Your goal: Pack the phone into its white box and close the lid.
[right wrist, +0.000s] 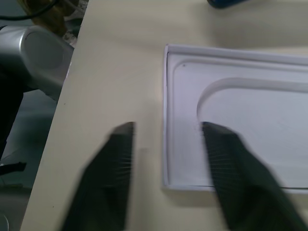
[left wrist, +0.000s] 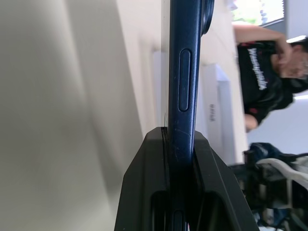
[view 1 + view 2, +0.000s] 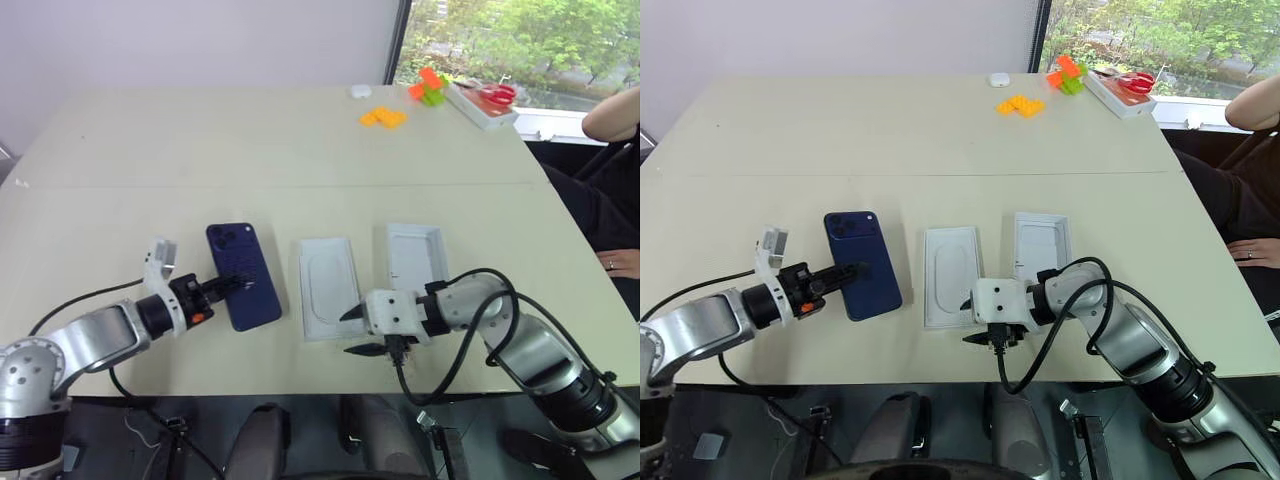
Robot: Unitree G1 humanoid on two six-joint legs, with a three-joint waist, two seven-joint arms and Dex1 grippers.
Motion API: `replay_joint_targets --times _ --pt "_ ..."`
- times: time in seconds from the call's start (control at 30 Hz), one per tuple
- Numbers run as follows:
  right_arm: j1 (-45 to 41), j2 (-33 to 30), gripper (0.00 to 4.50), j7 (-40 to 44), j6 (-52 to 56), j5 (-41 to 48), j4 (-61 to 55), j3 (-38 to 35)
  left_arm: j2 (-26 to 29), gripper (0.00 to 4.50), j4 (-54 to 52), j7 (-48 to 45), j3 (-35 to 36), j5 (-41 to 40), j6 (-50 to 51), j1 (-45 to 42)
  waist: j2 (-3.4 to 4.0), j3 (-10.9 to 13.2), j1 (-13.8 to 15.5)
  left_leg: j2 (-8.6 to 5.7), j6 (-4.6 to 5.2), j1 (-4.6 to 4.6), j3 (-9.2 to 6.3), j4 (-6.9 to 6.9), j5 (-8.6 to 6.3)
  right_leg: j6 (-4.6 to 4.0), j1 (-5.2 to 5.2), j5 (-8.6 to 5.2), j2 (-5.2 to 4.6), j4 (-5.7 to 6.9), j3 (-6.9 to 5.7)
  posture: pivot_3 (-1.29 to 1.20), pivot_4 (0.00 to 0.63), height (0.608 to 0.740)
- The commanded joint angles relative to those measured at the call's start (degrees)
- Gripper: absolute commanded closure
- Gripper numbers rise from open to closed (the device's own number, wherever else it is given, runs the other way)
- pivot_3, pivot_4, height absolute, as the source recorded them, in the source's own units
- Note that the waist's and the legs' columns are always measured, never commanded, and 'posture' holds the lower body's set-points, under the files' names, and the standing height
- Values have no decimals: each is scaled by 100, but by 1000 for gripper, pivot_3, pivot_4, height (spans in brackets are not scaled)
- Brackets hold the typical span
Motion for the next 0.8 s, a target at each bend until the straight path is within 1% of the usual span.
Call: replay_joint_targets --times 0.03,0.13,0.27,0.4,0.5,0.67,0.8 --pt "-44 -115 1668 7 106 449 -396 -526 -356 4500 -431 196 -234 -116 -208 -349 -2 1 32 0 0 0 -2 2 0 0 2 0 0 0 -1 0 150 732" --pt "44 -296 1668 -12 280 689 -496 -848 -778 4500 -586 689 -634 -116 -378 -654 -3 1 112 -3 0 2 -3 3 0 -3 7 3 -1 0 -1 0 150 732" --pt "199 -538 1668 -139 280 662 -448 -1060 -1394 4500 -582 1303 -1002 -116 -493 -975 -5 1 134 -3 0 3 -3 3 0 -8 8 7 0 -1 0 0 150 732" --pt "353 -699 1668 -277 291 661 -332 -1246 -1830 4500 -320 1848 -1292 -116 -345 -1264 -5 1 126 -4 0 5 -2 3 1 -14 9 11 4 1 1 0 150 732" --pt "414 -746 1668 -363 266 643 -269 -1274 -2069 4500 -166 2073 -1354 -116 -221 -1380 -6 1 121 -10 -1 9 -1 6 2 -13 12 11 12 2 1 0 150 732" --pt "457 -792 1668 -443 255 640 -234 -1283 -2145 4500 8 2417 -1452 -116 10 -1428 -6 1 125 -6 -2 15 -3 7 3 -2 15 4 24 8 1 0 150 732" --pt "518 -831 1668 -499 237 640 -200 -1321 -2044 4500 44 2388 -1491 -116 208 -1452 -6 1 126 -5 -4 15 -3 7 4 -2 16 4 25 9 1 0 150 732"
